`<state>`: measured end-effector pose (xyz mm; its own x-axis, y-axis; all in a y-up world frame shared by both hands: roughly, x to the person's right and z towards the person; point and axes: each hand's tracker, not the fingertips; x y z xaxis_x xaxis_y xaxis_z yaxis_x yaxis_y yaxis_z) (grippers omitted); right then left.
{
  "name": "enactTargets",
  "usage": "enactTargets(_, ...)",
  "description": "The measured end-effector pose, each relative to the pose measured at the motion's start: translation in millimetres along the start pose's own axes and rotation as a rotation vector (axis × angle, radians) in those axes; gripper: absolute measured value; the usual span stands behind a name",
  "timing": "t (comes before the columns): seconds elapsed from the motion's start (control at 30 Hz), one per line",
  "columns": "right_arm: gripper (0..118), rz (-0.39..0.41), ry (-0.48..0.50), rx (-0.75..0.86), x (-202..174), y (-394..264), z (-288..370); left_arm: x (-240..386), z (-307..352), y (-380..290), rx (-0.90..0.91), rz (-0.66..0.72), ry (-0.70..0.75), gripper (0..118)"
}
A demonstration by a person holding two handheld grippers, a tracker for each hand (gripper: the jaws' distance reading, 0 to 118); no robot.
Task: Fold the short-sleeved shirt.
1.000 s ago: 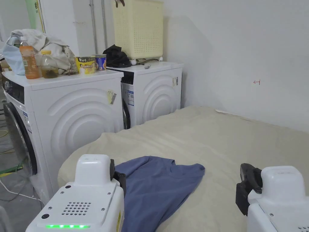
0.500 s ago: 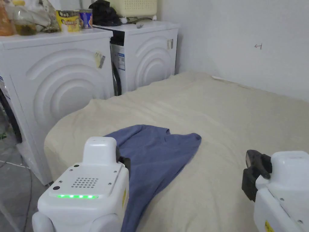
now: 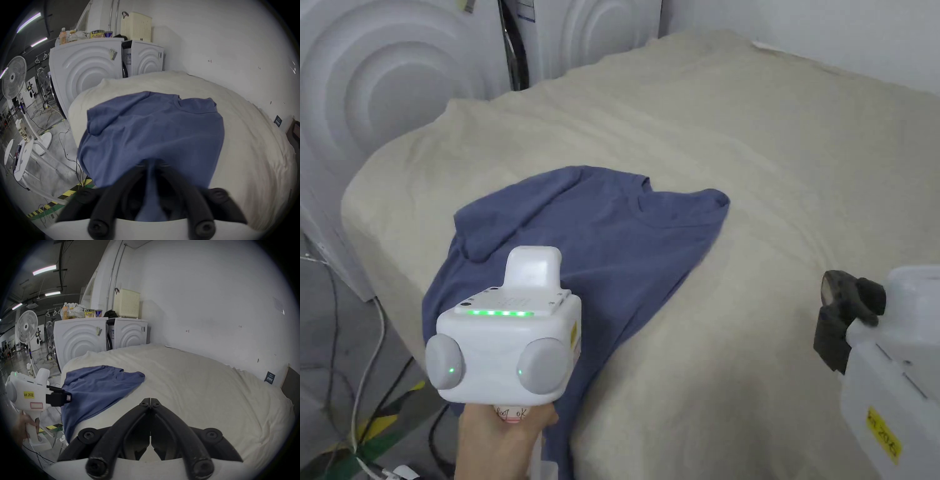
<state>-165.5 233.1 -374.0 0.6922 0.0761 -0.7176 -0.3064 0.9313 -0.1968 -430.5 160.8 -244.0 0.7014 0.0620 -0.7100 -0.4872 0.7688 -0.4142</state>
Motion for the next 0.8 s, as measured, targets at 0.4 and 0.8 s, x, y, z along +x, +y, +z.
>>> enactTargets(0.4, 0, 0.001, 0.016, -0.052, 1, -6, -17, 7, -35, 17, -0.059, -0.061, -0.032, 107)
enactTargets(0.8, 0, 0.036, 0.02, -0.071, 0, -7, -12, -4, -45, 19, -0.109, 0.035, -0.059, 11)
